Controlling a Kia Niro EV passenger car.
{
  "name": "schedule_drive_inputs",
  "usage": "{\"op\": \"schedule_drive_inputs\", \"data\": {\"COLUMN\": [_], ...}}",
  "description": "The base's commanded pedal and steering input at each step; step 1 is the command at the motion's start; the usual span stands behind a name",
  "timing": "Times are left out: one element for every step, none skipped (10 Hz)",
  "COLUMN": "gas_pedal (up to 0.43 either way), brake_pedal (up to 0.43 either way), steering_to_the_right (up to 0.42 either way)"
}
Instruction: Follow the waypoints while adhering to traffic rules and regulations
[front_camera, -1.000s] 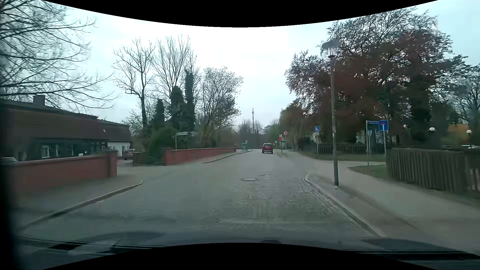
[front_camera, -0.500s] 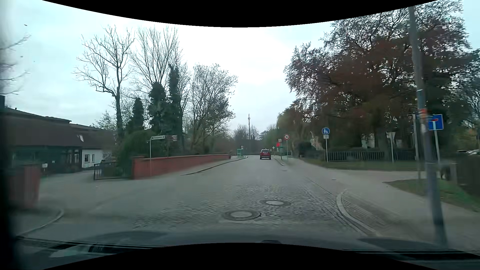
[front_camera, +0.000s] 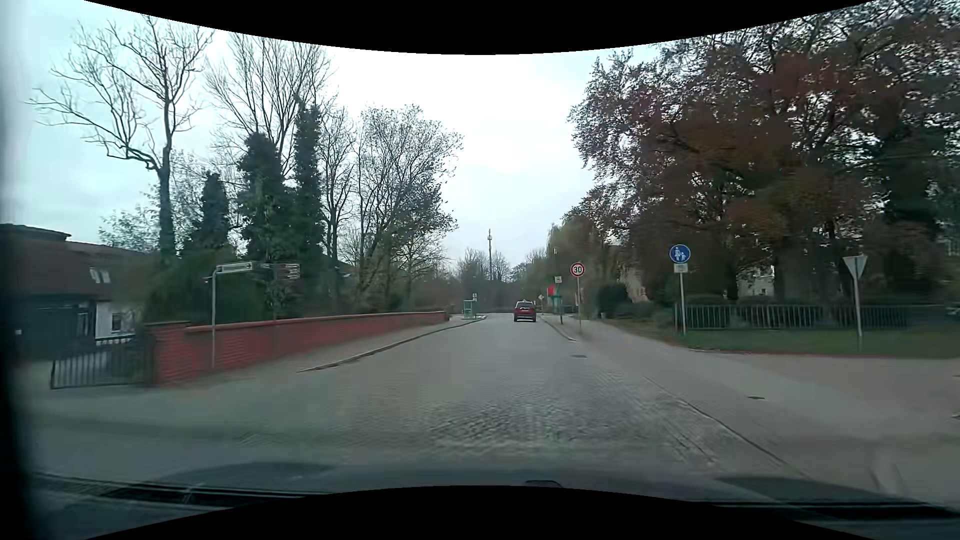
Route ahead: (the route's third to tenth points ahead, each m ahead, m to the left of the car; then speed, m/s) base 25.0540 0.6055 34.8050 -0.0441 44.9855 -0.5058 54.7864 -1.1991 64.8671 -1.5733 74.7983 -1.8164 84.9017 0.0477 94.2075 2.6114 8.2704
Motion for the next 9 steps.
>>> {"op": "schedule_drive_inputs", "data": {"gas_pedal": [0.13, 0.13, 0.13, 0.13, 0.13, 0.13, 0.13, 0.13, 0.13], "brake_pedal": [0.0, 0.0, 0.0, 0.0, 0.0, 0.0, 0.0, 0.0, 0.0], "steering_to_the_right": [0.019, 0.019, 0.019, 0.019, 0.019, 0.019, 0.019, 0.018, 0.015]}}
